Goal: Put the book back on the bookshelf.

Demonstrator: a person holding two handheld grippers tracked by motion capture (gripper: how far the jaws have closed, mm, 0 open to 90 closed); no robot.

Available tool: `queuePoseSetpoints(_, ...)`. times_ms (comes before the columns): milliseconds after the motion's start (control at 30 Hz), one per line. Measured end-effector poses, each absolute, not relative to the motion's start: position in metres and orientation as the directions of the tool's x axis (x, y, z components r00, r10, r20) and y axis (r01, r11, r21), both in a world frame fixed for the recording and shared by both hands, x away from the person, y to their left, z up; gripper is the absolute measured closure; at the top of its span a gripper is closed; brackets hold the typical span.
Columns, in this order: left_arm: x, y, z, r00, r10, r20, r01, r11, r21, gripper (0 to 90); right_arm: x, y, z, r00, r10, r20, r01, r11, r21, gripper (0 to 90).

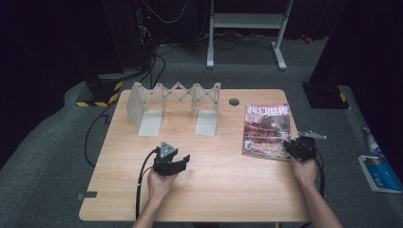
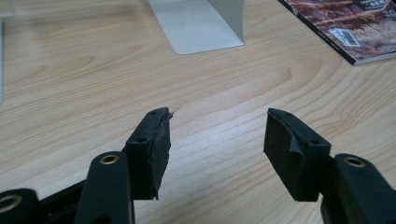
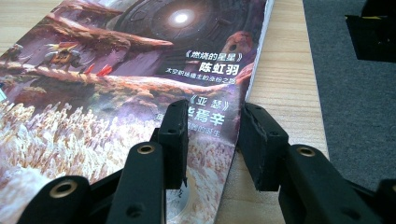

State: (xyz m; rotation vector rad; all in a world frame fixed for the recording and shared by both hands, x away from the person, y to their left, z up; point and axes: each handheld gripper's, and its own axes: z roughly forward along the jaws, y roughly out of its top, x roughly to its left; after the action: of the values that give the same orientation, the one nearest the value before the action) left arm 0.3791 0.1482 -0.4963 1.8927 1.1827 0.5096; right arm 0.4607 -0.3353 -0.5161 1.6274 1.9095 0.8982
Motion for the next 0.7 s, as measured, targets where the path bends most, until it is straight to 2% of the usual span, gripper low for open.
queuePoseSetpoints(167, 0.392, 0.139, -0.494, 0.470, 0.876, -0.113, 0.566, -0.200, 0.800, 40.6, 0.460, -0.334, -0.516, -0.185, 0.981, 0.061, 0.671, 0.081, 0.737, 63.0)
queuePoseSetpoints(367, 0.402, 0.127, -0.493, 0.490, 0.865, -0.109, 0.558, -0.215, 0.801, 45.8, 0.459, -0.333, -0.516, -0.186, 0.981, 0.057, 0.669, 0.084, 0.738, 63.0)
queuePoseSetpoints(700, 0.420, 0.108, -0.499, 0.514, 0.848, -0.133, 0.559, -0.213, 0.802, 45.9, 0.457, -0.330, -0.517, -0.177, 0.982, 0.071, 0.668, 0.067, 0.741, 62.9)
